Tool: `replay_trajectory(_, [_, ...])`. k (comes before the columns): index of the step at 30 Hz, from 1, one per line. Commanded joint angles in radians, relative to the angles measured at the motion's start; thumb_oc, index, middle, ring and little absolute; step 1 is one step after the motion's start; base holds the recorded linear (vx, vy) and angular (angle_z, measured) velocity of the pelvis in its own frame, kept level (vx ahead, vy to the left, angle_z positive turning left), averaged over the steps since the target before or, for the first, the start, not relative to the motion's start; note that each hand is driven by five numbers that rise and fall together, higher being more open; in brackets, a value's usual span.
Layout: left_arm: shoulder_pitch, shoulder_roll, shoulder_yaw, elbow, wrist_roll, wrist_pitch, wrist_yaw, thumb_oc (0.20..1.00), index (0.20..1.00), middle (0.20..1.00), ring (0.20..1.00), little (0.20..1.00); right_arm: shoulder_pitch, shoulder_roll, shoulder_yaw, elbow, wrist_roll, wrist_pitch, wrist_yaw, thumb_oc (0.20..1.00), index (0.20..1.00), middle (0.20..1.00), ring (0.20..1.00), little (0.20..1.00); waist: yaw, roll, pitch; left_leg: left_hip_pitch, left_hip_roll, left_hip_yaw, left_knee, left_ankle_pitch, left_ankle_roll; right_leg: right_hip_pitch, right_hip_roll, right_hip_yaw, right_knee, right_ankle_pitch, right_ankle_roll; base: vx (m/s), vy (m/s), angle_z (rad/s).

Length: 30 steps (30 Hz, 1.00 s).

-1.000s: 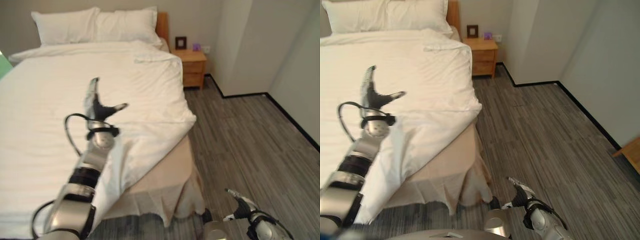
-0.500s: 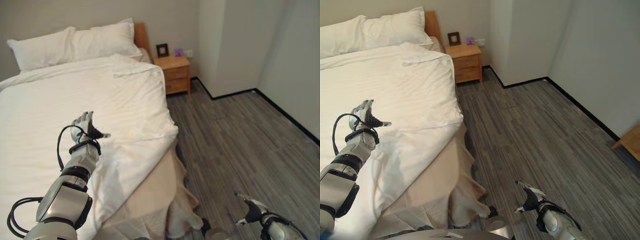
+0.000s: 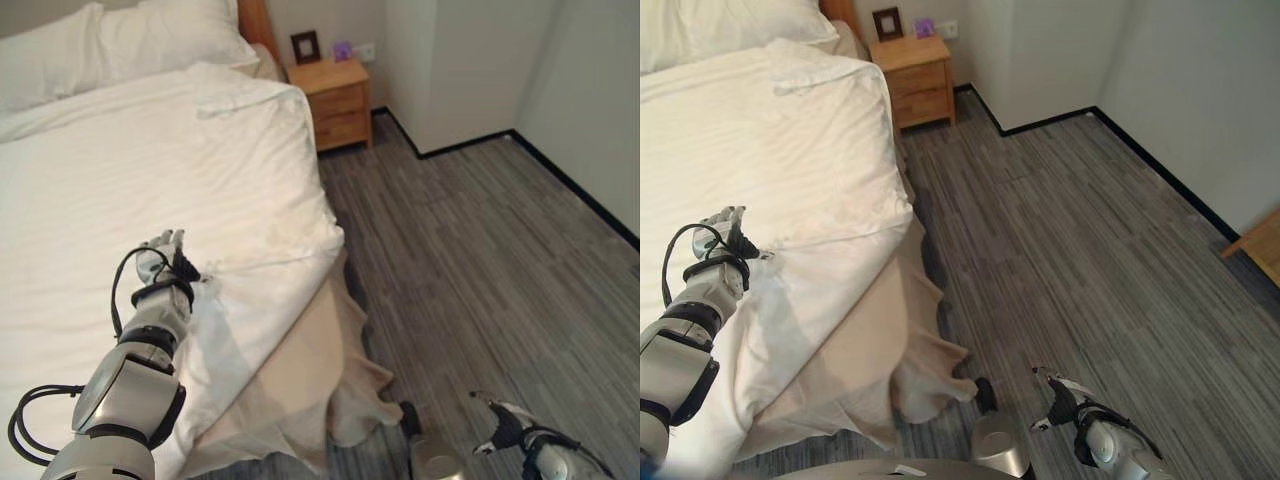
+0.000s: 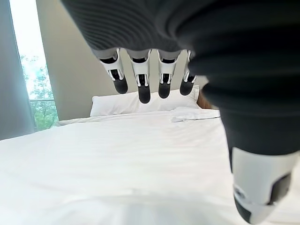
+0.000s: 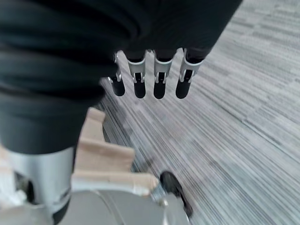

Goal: Making the bed.

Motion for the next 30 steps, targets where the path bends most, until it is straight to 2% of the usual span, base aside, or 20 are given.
replay_trajectory(1, [-0.123,0.108,-0.030,0.028,0.030,0.023,0.030,1.000,1.000,1.000,1.000,1.000,-0.048,-0.004,0.031,-0.004,0.009,-0.030,-0.020,1.000,1.000,1.000,1.000,1.000,0.015,-0.005,0.018,-0.075,0.105,-0.038,0.013,0.081,-0.037,0.043,-0.096,0.013,0.026,-0.135,0.138,-0.06,-0.024,-0.02])
replay_trajectory(5, [-0.133,0.183,-0.034,0.058,0.017,0.022,0.025,1.000,1.000,1.000,1.000,1.000,-0.053,-0.006,0.031,-0.009,0.026,-0.035,-0.016,1.000,1.000,1.000,1.000,1.000,0.031,-0.015,0.026,-0.101,0.111,-0.043,0.013,0.089,-0.039,0.017,-0.095,0.015,0.028,-0.128,0.135,-0.03,-0.007,-0.03])
replay_trajectory(12, [-0.108,0.256,-0.017,0.091,0.003,0.021,0.004,1.000,1.000,1.000,1.000,1.000,-0.074,0.005,0.035,0.025,0.043,-0.034,-0.015,1.000,1.000,1.000,1.000,1.000,0.057,-0.025,0.038,-0.115,0.113,-0.061,0.013,0.093,-0.038,0.008,-0.098,0.008,0.032,-0.125,0.132,-0.01,0.003,0.01])
replay_trajectory(18, [-0.126,0.261,-0.017,0.104,-0.030,0.016,-0.015,1.000,1.000,1.000,1.000,1.000,-0.099,0.010,0.038,0.010,0.068,-0.027,-0.019,1.000,1.000,1.000,1.000,1.000,0.070,-0.045,0.070,-0.127,0.120,-0.077,0.013,0.099,-0.037,0.003,-0.096,0.001,0.033,-0.122,0.128,-0.07,-0.007,0.11])
replay_trajectory(24, [-0.142,0.247,-0.024,0.114,-0.055,0.007,-0.025,1.000,1.000,1.000,1.000,1.000,-0.147,0.014,0.067,0.002,0.083,-0.025,-0.026,1.000,1.000,1.000,1.000,1.000,0.081,-0.079,0.121,-0.163,0.136,-0.084,0.014,0.118,-0.042,-0.036,-0.082,0.006,0.037,-0.108,0.123,-0.08,-0.025,0.11])
replay_trajectory(26, [-0.150,0.228,-0.039,0.105,-0.064,-0.013,-0.026,1.000,1.000,1.000,1.000,1.000,-0.160,0.005,0.084,-0.017,0.082,-0.030,-0.029,1.000,1.000,1.000,1.000,1.000,0.077,-0.103,0.153,-0.193,0.144,-0.087,0.016,0.131,-0.045,-0.067,-0.073,0.012,0.038,-0.096,0.121,-0.11,-0.058,-0.03])
replay_trajectory(30, [-0.152,0.200,-0.049,0.094,-0.080,-0.030,-0.024,1.000,1.000,1.000,1.000,1.000,-0.163,0.006,0.091,-0.015,0.082,-0.032,-0.039,1.000,1.000,1.000,1.000,1.000,0.069,-0.124,0.175,-0.228,0.159,-0.090,0.016,0.145,-0.049,-0.101,-0.063,0.017,0.036,-0.087,0.119,-0.09,-0.051,-0.04])
